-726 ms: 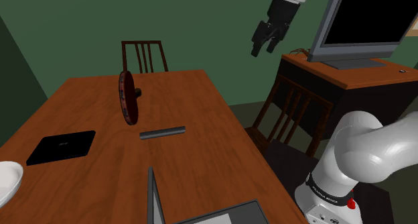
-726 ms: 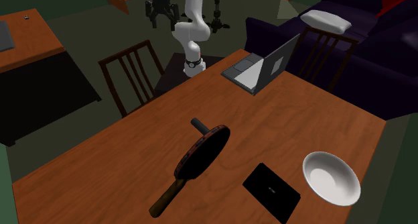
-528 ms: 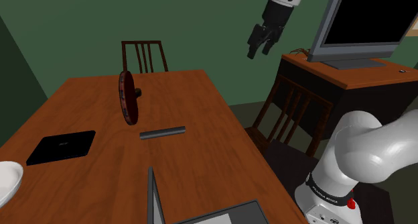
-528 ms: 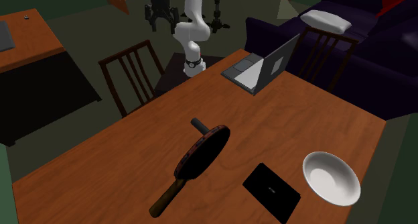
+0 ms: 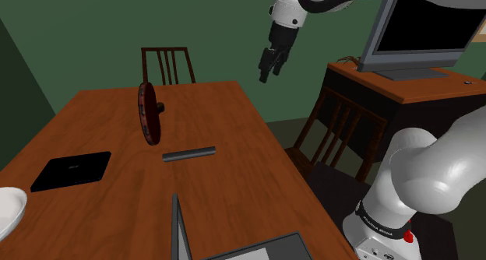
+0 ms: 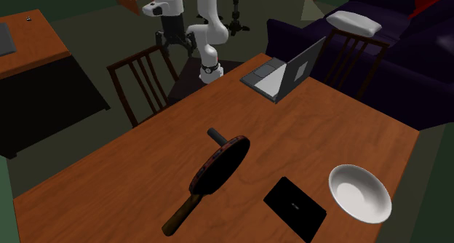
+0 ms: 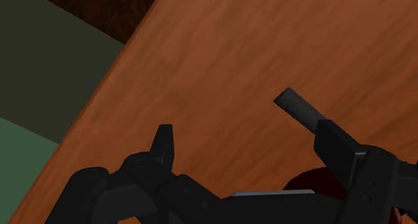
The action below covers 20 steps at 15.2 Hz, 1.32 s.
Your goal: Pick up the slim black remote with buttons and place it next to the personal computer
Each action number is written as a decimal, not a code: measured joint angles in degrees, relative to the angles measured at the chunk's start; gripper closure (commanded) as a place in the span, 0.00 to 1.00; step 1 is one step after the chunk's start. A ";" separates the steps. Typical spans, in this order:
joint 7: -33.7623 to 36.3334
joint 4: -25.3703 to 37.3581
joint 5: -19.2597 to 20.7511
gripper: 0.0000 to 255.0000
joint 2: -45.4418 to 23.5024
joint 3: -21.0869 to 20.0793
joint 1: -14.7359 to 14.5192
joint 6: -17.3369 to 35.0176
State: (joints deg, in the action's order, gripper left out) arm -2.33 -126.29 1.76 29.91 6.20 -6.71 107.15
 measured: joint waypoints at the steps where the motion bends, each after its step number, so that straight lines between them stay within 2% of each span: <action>1: -1.38 0.30 -0.26 0.00 -2.06 0.28 -0.59 1.28; 8: -10.71 4.38 -2.62 0.00 -15.24 1.00 -4.40 6.97; 20: -25.33 18.49 -6.34 0.00 -38.71 -1.64 -8.52 10.16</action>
State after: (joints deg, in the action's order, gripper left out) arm -27.67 -107.80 -4.58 -8.80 4.56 -15.23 117.31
